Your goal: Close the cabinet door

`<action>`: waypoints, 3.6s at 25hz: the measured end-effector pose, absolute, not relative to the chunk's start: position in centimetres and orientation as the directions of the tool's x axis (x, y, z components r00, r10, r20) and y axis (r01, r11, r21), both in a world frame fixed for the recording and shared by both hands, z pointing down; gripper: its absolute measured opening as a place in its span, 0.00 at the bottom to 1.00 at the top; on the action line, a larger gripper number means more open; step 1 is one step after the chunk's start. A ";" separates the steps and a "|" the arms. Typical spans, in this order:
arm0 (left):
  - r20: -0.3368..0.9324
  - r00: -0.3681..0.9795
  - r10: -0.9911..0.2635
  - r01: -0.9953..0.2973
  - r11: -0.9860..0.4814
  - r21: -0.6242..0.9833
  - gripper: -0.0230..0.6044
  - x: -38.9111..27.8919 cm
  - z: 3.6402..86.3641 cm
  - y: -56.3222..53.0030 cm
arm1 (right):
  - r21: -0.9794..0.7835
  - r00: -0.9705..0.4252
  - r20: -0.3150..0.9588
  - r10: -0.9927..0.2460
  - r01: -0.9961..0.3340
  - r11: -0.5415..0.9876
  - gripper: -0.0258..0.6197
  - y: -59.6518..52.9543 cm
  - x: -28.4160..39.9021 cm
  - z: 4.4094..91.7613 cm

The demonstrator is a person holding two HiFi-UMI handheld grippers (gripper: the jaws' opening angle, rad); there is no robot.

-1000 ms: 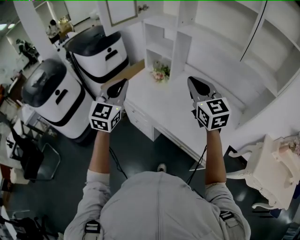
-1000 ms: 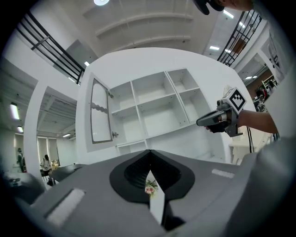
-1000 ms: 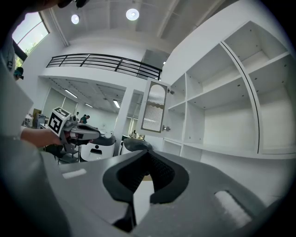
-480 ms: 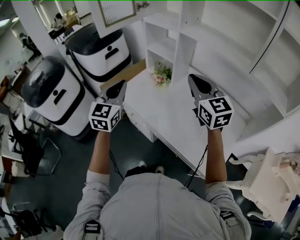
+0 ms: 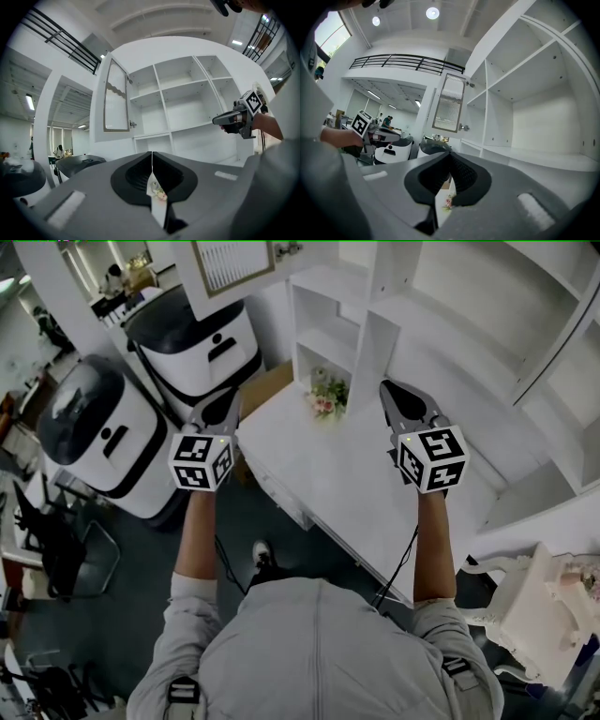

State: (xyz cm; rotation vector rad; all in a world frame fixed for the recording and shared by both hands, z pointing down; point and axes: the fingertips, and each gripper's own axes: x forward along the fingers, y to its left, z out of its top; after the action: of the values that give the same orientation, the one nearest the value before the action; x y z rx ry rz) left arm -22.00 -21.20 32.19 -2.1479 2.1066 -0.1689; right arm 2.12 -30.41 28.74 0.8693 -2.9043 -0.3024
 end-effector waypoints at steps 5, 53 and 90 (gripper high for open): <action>-0.024 0.015 -1.000 -0.986 -0.011 -0.165 0.15 -26.8 31.5 -24.1 | 0.213 -0.814 0.028 -0.580 -0.562 0.799 0.04 -32.6 -1.2 28.3; -0.232 0.112 -0.966 -0.993 -0.104 -0.047 0.19 -33.2 24.0 -35.1 | 0.131 -0.731 0.039 -0.681 -0.672 0.729 0.04 -37.7 -3.4 28.6; -0.165 0.431 -0.887 -0.898 -0.403 -0.177 0.37 -11.9 23.8 -48.0 | 0.073 -0.529 0.043 -0.847 -0.844 0.531 0.04 -39.1 9.5 29.7</action>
State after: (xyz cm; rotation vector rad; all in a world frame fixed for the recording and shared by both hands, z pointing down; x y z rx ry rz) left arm -11.85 -47.99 23.79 -2.4468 1.5578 0.0646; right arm 9.54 -39.11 29.74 1.4856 -2.6844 -0.0663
